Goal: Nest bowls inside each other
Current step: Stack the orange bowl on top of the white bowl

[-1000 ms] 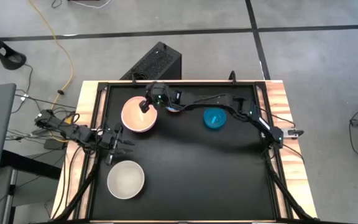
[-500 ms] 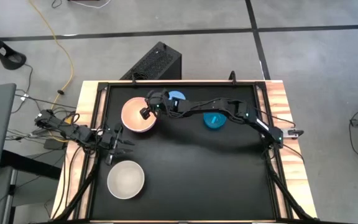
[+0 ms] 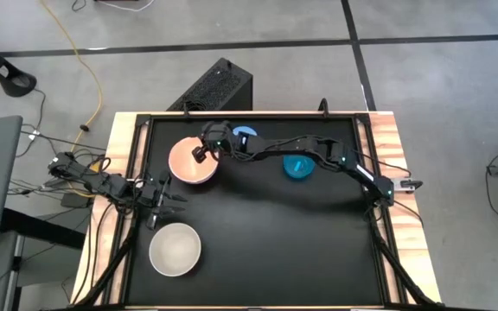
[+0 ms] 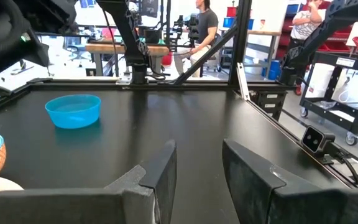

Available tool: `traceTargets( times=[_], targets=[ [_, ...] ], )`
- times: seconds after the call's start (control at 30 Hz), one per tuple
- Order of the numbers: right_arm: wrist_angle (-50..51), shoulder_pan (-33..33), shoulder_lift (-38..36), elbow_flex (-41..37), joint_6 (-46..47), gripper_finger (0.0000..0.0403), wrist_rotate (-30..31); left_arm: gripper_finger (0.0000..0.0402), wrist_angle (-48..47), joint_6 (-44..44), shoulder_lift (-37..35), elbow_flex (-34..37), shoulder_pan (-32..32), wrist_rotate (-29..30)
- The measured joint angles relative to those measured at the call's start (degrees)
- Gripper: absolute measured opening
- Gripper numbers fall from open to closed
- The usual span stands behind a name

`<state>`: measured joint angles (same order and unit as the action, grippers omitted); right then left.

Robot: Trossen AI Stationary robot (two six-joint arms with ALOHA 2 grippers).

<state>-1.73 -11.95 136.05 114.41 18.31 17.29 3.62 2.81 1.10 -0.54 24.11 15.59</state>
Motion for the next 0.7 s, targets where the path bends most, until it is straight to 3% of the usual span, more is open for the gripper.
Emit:
traceTargets(
  times=[0.3,0.53,0.7],
  targets=[
    [13.53,5.39,-0.55,6.62,-3.90,0.0003,-2.23,0.0118,0.00,0.00,0.00,0.00,-0.02,0.00],
    [12.66,12.51,0.17,6.33,-5.36,0.0003,10.81,0.0118,0.02,-0.01,0.00,0.00,0.01,0.00],
    [12.54,13.41,0.17,6.33,-5.27,0.0002,12.09,0.0118,0.01,0.02,0.00,0.00,0.00,0.00]
  ],
)
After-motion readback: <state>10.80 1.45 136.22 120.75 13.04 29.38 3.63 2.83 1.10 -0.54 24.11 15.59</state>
